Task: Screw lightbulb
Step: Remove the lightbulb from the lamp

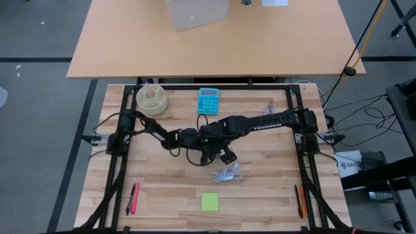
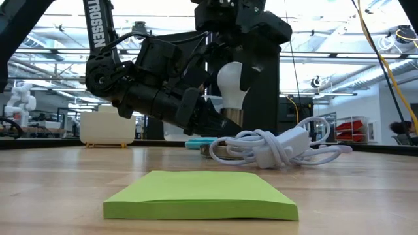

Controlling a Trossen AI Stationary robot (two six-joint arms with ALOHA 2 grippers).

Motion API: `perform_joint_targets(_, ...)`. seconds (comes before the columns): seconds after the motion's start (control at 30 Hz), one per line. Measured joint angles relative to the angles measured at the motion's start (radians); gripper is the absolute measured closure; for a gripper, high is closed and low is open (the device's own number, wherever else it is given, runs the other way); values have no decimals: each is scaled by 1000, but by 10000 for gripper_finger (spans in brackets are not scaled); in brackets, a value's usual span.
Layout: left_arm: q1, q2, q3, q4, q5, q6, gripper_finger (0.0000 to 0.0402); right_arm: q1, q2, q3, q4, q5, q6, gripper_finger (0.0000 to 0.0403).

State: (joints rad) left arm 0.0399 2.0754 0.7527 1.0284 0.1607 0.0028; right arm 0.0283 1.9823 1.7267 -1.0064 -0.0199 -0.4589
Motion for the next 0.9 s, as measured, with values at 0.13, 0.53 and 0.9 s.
perform_joint_targets(0.13,1,0,1,-1,-4,0,204,2,0,0,5,12,59,5)
perform_joint_targets(0.53,-3,1,3,-7,5,12,205,-3,-1,4,25,76,235,4)
perform_joint_targets(0.9,-2,1,2,-4,3,4,205,-1,0,3,-23,45,344,4)
